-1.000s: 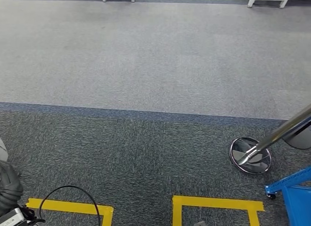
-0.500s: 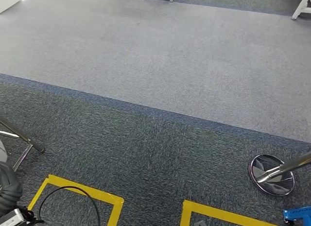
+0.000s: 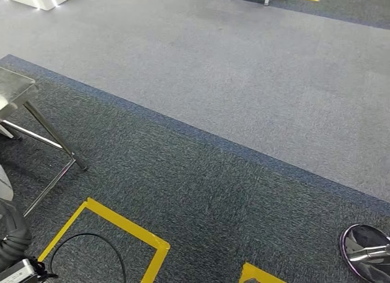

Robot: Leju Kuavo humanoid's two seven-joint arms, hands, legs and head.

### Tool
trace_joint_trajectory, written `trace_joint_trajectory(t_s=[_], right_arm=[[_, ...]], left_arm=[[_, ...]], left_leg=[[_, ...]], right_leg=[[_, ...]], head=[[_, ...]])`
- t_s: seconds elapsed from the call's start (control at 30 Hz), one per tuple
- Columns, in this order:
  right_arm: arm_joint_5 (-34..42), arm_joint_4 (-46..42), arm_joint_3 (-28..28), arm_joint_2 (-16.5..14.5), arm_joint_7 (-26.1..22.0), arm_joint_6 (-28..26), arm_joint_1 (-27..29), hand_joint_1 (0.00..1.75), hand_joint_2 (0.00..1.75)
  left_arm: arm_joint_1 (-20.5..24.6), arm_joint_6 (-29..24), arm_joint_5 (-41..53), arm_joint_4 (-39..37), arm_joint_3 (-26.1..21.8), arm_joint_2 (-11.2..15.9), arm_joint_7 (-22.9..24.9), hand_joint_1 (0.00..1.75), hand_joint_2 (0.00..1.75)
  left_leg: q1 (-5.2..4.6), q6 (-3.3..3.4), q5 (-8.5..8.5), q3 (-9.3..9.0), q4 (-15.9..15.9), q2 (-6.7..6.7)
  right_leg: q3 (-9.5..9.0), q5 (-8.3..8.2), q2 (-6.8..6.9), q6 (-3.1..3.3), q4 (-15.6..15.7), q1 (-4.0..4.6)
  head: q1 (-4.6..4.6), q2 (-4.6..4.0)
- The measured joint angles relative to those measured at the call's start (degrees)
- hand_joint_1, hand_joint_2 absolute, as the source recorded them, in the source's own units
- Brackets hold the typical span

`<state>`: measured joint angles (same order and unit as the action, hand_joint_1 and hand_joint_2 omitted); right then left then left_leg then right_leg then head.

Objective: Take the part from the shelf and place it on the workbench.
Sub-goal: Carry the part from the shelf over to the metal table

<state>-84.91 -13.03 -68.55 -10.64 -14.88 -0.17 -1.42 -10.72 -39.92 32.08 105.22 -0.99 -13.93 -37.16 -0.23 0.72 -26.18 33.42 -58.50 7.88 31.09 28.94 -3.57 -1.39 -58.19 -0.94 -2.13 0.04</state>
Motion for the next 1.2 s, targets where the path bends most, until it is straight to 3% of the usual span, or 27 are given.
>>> trace_joint_trajectory(t_s=[0.07,0.13,0.2,0.23,0.27,0.3,0.37,0.43,0.5,0.53,0.57,0.63,0.7,0.73,0.77,0.8,0.87,0.93,1.0,1.03,1.1,1.17,1.2], right_arm=[[0.0,0.0,0.0,0.0,0.0,0.0,0.0,0.00,0.00],[0.0,0.0,0.0,0.0,0.0,0.0,0.1,0.00,0.00],[0.0,0.0,0.0,0.0,0.0,0.0,0.3,0.00,0.00],[0.0,0.0,0.0,0.0,0.0,0.0,0.3,0.00,0.00],[0.0,0.0,0.0,0.0,0.0,0.0,0.3,0.00,0.00],[0.0,0.0,0.0,0.0,0.0,0.0,0.3,0.00,0.00],[0.0,0.0,0.0,0.0,0.0,0.0,0.2,0.00,0.00],[-0.1,0.0,0.0,0.0,0.0,0.0,0.2,0.00,0.00],[-0.1,0.0,0.0,0.0,-0.1,0.0,-0.1,0.00,0.00],[-0.1,0.0,0.0,0.0,-0.1,0.0,-0.2,0.00,0.00],[-0.1,0.0,0.0,0.0,-0.1,0.0,-0.3,0.00,0.00],[-0.1,0.0,0.0,0.0,-0.1,0.0,-0.4,0.00,0.00],[-0.2,0.0,0.0,0.0,-0.1,0.1,-0.2,0.00,0.00],[-0.2,0.0,0.0,0.0,-0.1,0.1,0.0,0.00,0.00],[-0.2,0.0,0.0,0.0,-0.1,0.1,0.1,0.00,0.00],[-0.2,0.0,0.0,0.0,-0.1,0.1,0.1,0.00,0.00],[-0.1,0.0,0.0,0.0,-0.1,0.1,0.1,0.00,0.00],[-0.2,0.0,0.0,0.0,-0.1,0.1,0.1,0.00,0.00],[-0.2,0.0,0.0,0.0,-0.1,0.2,0.0,0.00,0.00],[-0.2,0.0,0.0,0.0,-0.1,0.2,0.0,0.00,0.00],[-0.1,0.0,0.0,0.0,-0.1,0.2,0.0,0.00,0.00],[-0.2,0.0,0.0,0.0,-0.1,0.2,0.1,0.00,0.00],[-0.2,0.0,0.0,0.0,-0.1,0.2,0.2,0.00,0.00]], left_arm=[[0.0,0.0,0.0,0.0,0.0,0.0,0.0,1.75,1.75],[0.2,0.0,0.0,0.0,0.0,0.0,0.0,1.75,1.75],[0.1,0.0,0.0,0.0,0.0,0.1,0.0,1.75,1.75],[0.1,0.0,0.0,0.0,-0.1,0.1,0.0,1.75,1.75],[0.1,0.0,0.0,0.0,-0.1,0.1,0.0,1.75,1.75],[0.0,0.0,0.0,0.0,-0.1,0.1,0.0,1.75,1.75],[0.1,0.0,0.0,0.0,-0.1,0.1,0.0,1.75,1.75],[0.2,0.0,0.0,0.0,-0.1,0.1,0.0,1.75,1.75],[0.1,0.0,0.0,0.0,-0.1,0.1,0.0,1.75,1.75],[0.1,0.0,0.0,0.0,-0.1,0.1,0.0,1.75,1.75],[0.2,0.0,0.0,0.0,-0.1,0.1,0.0,1.75,1.75],[0.3,0.0,0.1,0.0,0.0,0.1,0.0,1.75,1.75],[0.3,0.0,0.1,0.0,0.0,0.0,0.0,1.75,1.75],[0.3,0.0,0.1,0.0,0.0,0.0,0.0,1.75,1.75],[0.3,0.0,0.1,0.0,0.0,0.0,0.0,1.75,1.75],[0.3,0.0,0.1,0.0,0.0,0.0,0.0,1.75,1.75],[0.3,0.0,0.1,0.0,0.0,0.0,0.0,1.75,1.75],[0.4,0.0,0.1,0.0,0.1,0.0,0.0,1.75,1.75],[0.3,0.0,0.2,0.0,0.1,0.0,0.0,1.75,1.75],[0.3,0.0,0.2,0.0,0.0,0.0,0.0,1.75,1.75],[0.4,0.0,0.2,0.0,0.0,0.1,0.0,1.75,1.75],[0.5,0.0,0.2,0.0,0.1,0.1,0.0,1.75,1.75],[0.5,0.0,0.2,0.0,0.1,0.1,0.0,1.75,1.75]], left_leg=[[-0.18,-0.61,-1.07,0.72,-1.5,-2.13],[-0.19,-1.26,-4.37,3.39,-7.4,-5.80],[0.20,-1.81,-7.24,6.86,-14.6,-7.05],[0.40,-2.00,-7.25,7.62,-16.1,-7.19],[0.57,-2.12,-6.07,7.19,-15.2,-7.40],[0.68,-2.16,-4.07,5.69,-12.1,-7.87],[0.46,-1.87,-0.70,1.68,-4.1,-10.50],[-0.02,-1.17,-0.03,-0.07,-0.3,-12.19],[-0.24,-0.37,-0.14,0.05,-0.1,-11.09],[-0.17,0.02,-0.03,0.00,0.1,-10.42],[-0.04,0.43,0.12,-0.07,0.4,-9.73],[0.23,1.04,0.33,-0.18,0.6,-8.45],[0.19,1.29,0.30,-0.12,0.6,-6.88],[0.15,1.32,0.28,-0.13,0.5,-5.99],[0.13,1.32,0.27,-0.17,0.5,-5.07],[0.14,1.27,0.24,-0.22,0.4,-4.17],[0.14,0.97,0.07,-0.17,0.1,-2.55],[0.23,0.38,-0.01,0.20,-0.3,-1.17],[0.46,-0.33,0.19,0.57,-0.3,0.13],[0.50,-0.65,0.16,0.68,-0.4,0.06],[0.33,-1.19,-1.39,1.81,-2.9,-2.65],[0.34,-1.65,-4.88,4.91,-9.6,-6.21],[0.46,-1.85,-6.42,6.72,-13.4,-6.92]], right_leg=[[-0.31,-0.21,1.54,0.52,0.5,-0.15],[-0.55,-0.17,3.33,0.98,0.7,-0.13],[-0.63,0.03,5.23,1.15,0.7,-0.04],[-0.70,0.15,6.12,1.14,0.7,-0.02],[-0.85,0.29,6.97,1.09,0.7,-0.02],[-1.09,0.46,7.77,1.02,0.7,-0.03],[-1.64,0.91,9.12,0.65,0.7,0.15],[-1.93,1.32,10.21,0.07,0.6,0.41],[-2.31,1.59,11.30,-0.58,0.8,0.43],[-2.40,1.90,10.73,-0.93,0.6,0.31],[-2.05,2.64,9.29,-1.20,-0.3,0.19],[0.62,5.59,5.33,-1.49,-5.7,-0.02],[4.81,8.57,3.80,-1.54,-13.5,-0.03],[6.29,8.72,3.67,-1.52,-15.7,0.00],[6.76,7.65,3.60,-1.47,-15.6,0.01],[6.11,5.54,3.37,-1.37,-13.3,0.00],[3.11,1.25,1.06,-1.14,-5.3,-0.20],[0.94,-0.08,-1.20,-0.93,-0.6,-0.35],[0.36,0.10,-0.86,-0.59,-0.2,-0.24],[0.14,0.00,-0.14,-0.31,0.0,-0.26],[-0.20,-0.13,1.54,0.34,0.4,-0.41],[-0.45,0.05,3.41,0.82,0.5,-0.31],[-0.52,0.17,4.38,0.89,0.5,-0.23]], head=[[0.26,0.00],[0.62,0.00],[0.73,0.00],[0.74,0.00],[0.74,0.00],[0.74,0.00],[0.76,0.00],[0.69,0.00],[0.61,0.00],[0.55,0.00],[0.45,0.00],[0.14,0.00],[-0.02,0.00],[-0.02,0.00],[-0.02,0.00],[-0.02,0.00],[-0.02,0.00],[0.01,0.00],[0.07,0.00],[0.07,0.00],[0.47,0.00],[0.88,0.00],[0.91,0.00]])
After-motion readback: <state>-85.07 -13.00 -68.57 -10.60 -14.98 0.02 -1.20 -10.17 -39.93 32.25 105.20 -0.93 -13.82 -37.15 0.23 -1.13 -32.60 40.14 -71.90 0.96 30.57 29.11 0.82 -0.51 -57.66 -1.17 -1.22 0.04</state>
